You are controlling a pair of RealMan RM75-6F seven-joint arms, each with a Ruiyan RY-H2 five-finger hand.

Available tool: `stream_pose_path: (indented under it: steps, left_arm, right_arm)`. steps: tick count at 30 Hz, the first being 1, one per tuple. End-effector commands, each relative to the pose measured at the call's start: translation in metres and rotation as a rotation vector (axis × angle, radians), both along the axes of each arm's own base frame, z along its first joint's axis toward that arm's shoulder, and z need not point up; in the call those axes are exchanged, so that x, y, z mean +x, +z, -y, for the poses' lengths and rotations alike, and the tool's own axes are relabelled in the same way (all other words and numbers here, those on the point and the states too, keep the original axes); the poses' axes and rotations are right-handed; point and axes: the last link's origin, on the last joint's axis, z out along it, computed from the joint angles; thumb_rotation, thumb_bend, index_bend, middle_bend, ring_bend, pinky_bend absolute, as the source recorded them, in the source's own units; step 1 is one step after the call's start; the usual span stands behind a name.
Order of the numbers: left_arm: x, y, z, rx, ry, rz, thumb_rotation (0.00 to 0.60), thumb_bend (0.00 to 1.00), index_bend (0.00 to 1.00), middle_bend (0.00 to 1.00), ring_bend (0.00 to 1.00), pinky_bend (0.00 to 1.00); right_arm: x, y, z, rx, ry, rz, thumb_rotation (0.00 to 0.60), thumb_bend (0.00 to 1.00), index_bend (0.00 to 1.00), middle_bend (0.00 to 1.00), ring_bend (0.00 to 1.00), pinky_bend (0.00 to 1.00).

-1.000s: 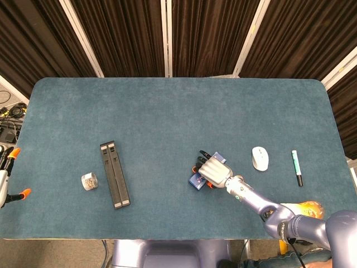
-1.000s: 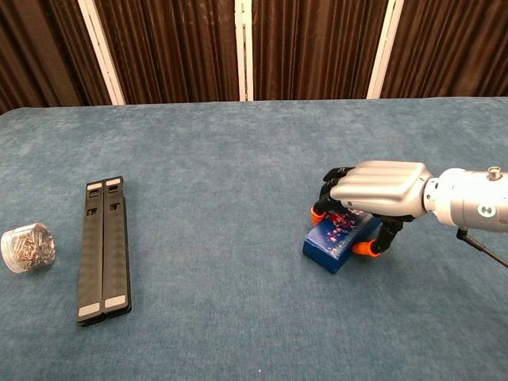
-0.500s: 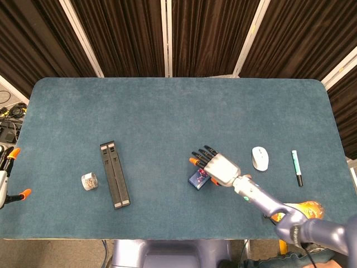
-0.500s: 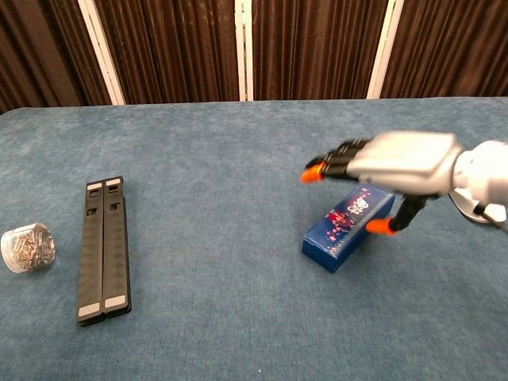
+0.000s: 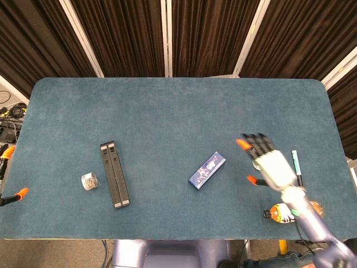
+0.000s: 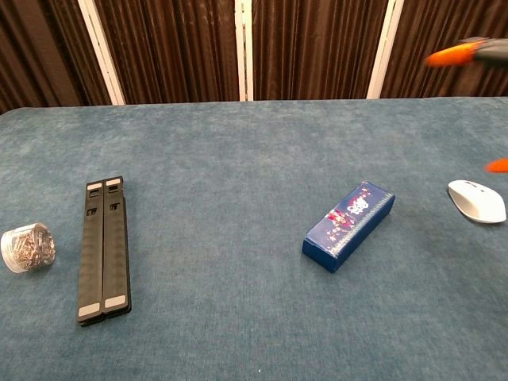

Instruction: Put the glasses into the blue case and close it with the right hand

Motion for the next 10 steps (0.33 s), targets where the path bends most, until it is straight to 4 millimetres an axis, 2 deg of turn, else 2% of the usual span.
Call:
stream_pose_path:
  steps: [1,7,10]
  left_arm:
    - [0.000,0.001,0.003,0.002,-0.009,0.002,0.600,0.00,0.00,0.00,0.00,0.00]
    - [0.002,0.003,0.007,0.004,-0.023,0.015,0.600,0.00,0.00,0.00,0.00,0.00]
    - [0.002,0.004,0.009,0.001,-0.024,0.023,0.600,0.00,0.00,0.00,0.00,0.00]
  right_arm:
    - [-0.031,0.020,-0.027,-0.074,-0.123,0.076,0.600,0.00,0.00,0.00,0.00,0.00]
    - [-0.061,0.028,-0.045,-0.117,-0.207,0.059,0.600,0.00,0.00,0.00,0.00,0.00]
    - [-0.068,0.030,-0.048,-0.125,-0.222,0.053,0.600,0.00,0.00,0.00,0.00,0.00]
